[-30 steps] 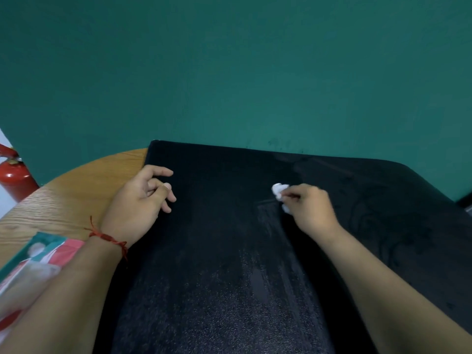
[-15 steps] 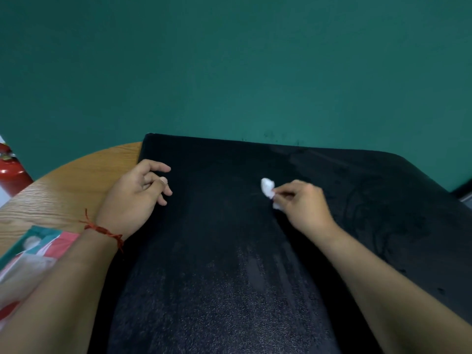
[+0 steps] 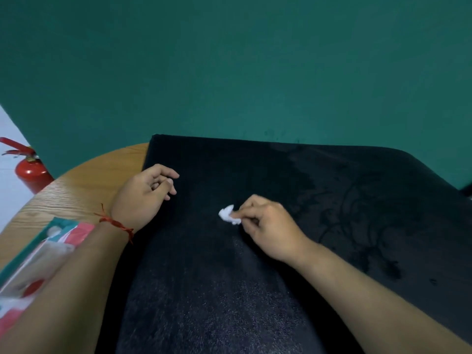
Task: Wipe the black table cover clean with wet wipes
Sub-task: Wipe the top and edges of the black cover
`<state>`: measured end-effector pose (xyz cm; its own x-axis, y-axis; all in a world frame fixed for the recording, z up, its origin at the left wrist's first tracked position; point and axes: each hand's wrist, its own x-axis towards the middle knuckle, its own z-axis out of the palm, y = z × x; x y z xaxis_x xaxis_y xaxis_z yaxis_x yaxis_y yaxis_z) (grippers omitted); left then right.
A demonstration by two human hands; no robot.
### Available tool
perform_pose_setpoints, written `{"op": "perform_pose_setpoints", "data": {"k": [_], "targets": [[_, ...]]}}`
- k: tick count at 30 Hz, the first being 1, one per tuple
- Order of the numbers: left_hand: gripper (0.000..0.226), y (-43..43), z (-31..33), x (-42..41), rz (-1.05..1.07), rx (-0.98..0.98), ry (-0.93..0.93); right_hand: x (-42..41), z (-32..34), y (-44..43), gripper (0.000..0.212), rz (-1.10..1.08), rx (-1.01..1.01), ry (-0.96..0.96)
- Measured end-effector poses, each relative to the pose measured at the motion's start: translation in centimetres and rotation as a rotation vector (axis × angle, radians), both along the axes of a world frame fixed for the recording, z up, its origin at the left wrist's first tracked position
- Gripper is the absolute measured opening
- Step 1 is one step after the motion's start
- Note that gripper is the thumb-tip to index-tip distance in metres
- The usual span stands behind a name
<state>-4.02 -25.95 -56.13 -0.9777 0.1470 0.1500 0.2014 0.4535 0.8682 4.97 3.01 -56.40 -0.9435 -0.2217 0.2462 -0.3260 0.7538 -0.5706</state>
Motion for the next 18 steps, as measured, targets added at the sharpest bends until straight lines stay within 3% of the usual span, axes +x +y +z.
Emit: {"op": "perform_pose_setpoints", "data": {"k": [6, 9, 12, 16, 18], "targets": [[0.027, 1.0, 1.3, 1.1, -0.010, -0.309, 0.080, 5.0, 0.7, -0.7, 0.021, 0.049, -0.097, -0.116], [0.022, 2.9, 3.1, 5.0, 0.015, -0.335, 0.204, 5.7, 0.9, -0.9, 0.017, 0.053, -0.134, -0.140], [0.025, 6.3, 3.1, 11.9, -0.144, -0.369, 0.314, 6.3, 1.7, -0.6, 0.020, -0.009, -0.265, -0.105], [0.039, 10.4, -0.4, 17.0, -0.252, -0.573, 0.234, 6.8, 2.3, 1.4, 0.027, -0.139, -0.564, -0.217], [0.049, 10.9, -1.5, 17.2, -0.188, -0.685, 0.192, 7.5, 2.1, 3.3, 0.029, -0.191, -0.527, -0.185]]}}
